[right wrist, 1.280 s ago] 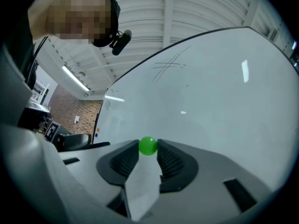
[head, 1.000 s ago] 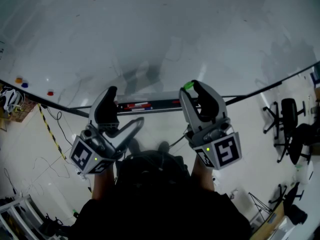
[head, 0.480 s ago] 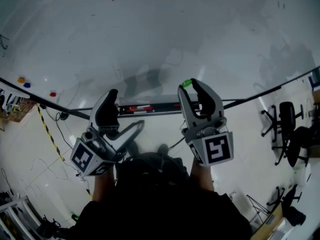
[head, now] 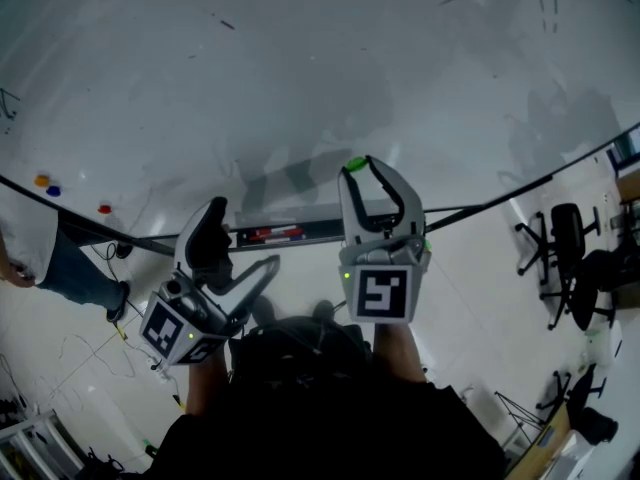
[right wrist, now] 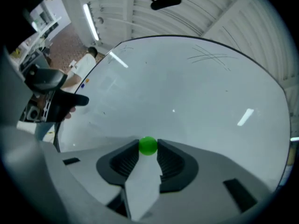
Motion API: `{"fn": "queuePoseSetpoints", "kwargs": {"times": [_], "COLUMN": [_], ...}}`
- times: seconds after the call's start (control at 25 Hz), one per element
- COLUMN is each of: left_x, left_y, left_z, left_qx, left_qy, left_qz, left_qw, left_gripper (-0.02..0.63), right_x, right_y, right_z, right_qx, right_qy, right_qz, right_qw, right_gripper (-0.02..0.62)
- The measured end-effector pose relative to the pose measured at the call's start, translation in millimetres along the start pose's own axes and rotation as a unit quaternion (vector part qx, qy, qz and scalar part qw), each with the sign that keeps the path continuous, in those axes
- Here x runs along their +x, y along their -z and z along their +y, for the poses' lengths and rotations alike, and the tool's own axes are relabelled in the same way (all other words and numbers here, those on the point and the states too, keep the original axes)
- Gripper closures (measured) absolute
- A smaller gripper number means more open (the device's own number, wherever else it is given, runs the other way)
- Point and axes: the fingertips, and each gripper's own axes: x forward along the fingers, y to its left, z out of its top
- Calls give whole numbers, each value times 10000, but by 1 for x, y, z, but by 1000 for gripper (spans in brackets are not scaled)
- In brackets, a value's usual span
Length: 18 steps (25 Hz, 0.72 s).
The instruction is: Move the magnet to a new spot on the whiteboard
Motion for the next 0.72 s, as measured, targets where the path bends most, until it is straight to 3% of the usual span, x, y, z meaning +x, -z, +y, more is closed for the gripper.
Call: {"fn": "queuePoseSetpoints", "kwargs": {"times": [0.28, 0.72], "left_x": [-1, -2], "left_y": [-1, -4], "left_z": [2, 2], "left_qx": [13, 65], "left_qy": [8, -12], "left_qz": [11, 4], "left_qw": [10000, 10000], "left_gripper": [198, 198], "right_x": [9, 18], "right_y": [-5, 1], "right_z": [2, -1], "right_qx": [-816, -1085], "right_qy": [438, 693], "right_qz": [17, 201], "right_qw": [9957, 9915], "right_gripper": [443, 442]}}
